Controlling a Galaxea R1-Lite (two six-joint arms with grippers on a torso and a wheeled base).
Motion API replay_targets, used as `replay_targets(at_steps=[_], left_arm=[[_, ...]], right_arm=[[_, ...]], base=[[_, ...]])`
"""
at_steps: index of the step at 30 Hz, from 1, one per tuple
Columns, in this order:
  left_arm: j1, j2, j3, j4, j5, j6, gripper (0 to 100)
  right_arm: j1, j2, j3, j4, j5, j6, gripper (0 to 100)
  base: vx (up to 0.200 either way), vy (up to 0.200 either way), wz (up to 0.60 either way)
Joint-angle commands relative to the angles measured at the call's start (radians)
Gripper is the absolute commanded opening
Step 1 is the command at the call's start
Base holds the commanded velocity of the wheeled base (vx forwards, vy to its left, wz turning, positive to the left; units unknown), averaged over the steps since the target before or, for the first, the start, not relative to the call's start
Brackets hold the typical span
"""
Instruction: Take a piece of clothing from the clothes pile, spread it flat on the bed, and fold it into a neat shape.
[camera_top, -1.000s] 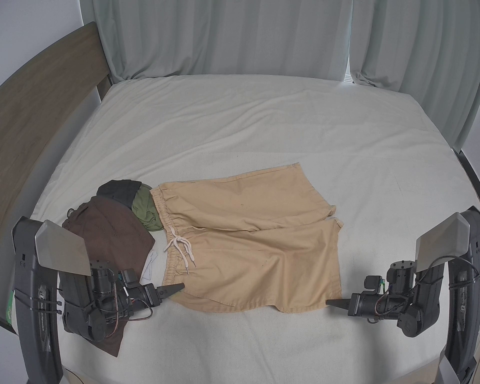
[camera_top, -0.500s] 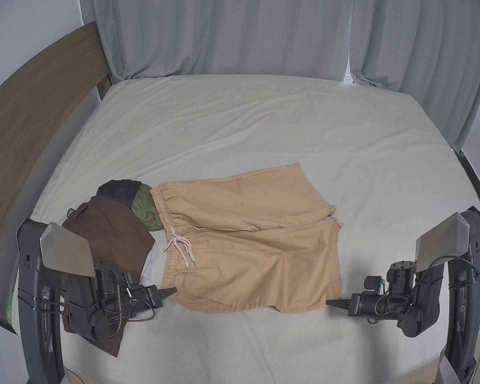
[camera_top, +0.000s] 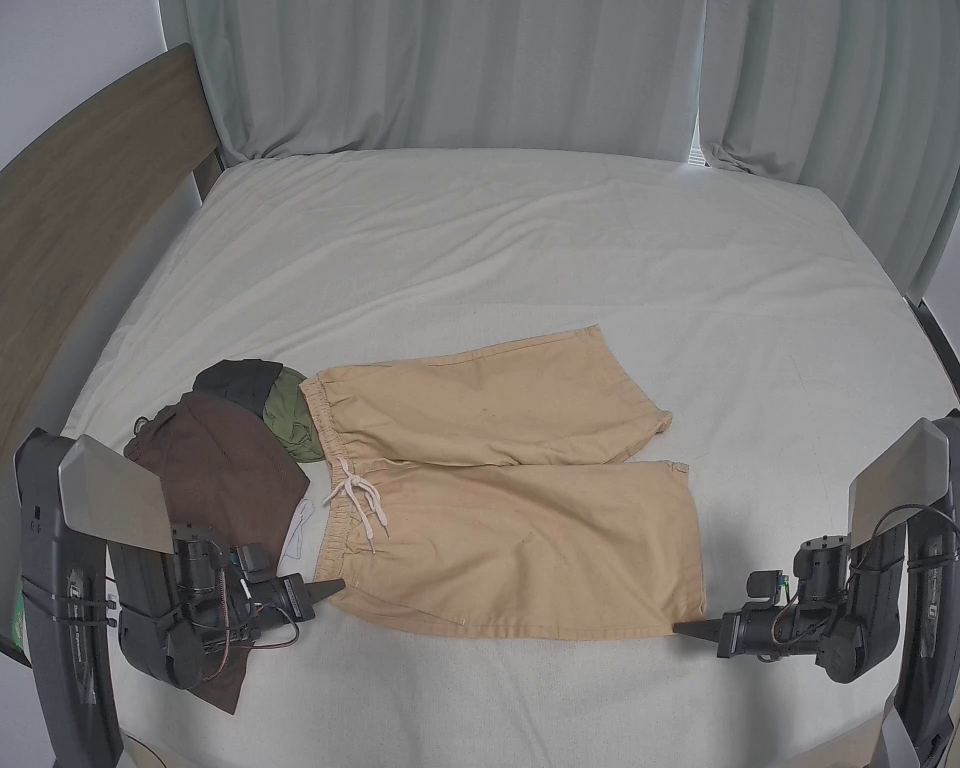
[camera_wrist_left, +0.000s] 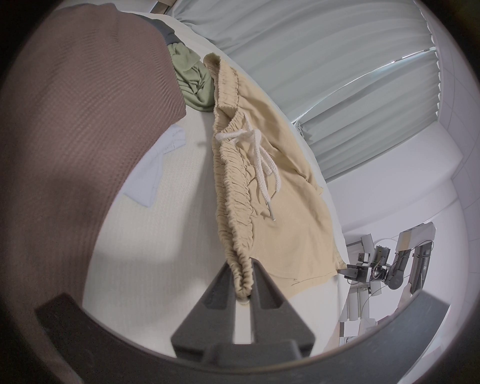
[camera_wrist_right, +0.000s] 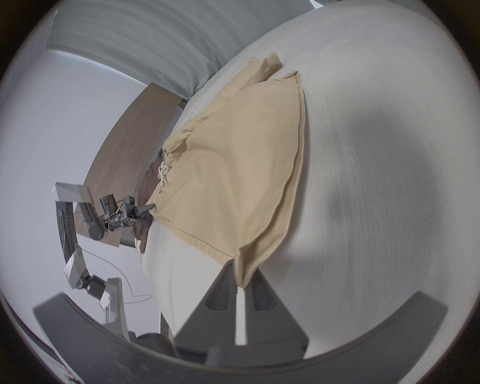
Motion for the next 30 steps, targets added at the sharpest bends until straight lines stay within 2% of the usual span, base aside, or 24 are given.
replay_targets(at_steps=[1, 8, 14, 23, 30], left_arm=[[0.012, -0.073, 0.062, -0.001, -0.007, 0.006, 0], [0.033, -0.081, 0.135, 0.001, -0.013, 0.081, 0], [0.027, -0.083, 0.198, 0.001, -0.011, 0.091, 0], [0.033, -0.032, 0.212, 0.001, -0.011, 0.173, 0], [0.03, -0.02, 0.217, 0.001, -0.011, 0.18, 0]], right_arm=[[-0.036, -0.006, 0.051, 0.001, 0.023, -0.044, 0], [-0.048, -0.008, 0.072, 0.002, 0.046, -0.087, 0], [-0.054, -0.006, 0.085, 0.002, 0.076, -0.141, 0], [-0.059, 0.001, 0.114, 0.002, 0.078, -0.162, 0], [-0.065, 0.007, 0.129, 0.002, 0.079, -0.213, 0]], base=[[0.0, 0.0, 0.0], [0.0, 0.0, 0.0], [0.0, 0.0, 0.0], [0.0, 0.0, 0.0], [0.0, 0.0, 0.0]])
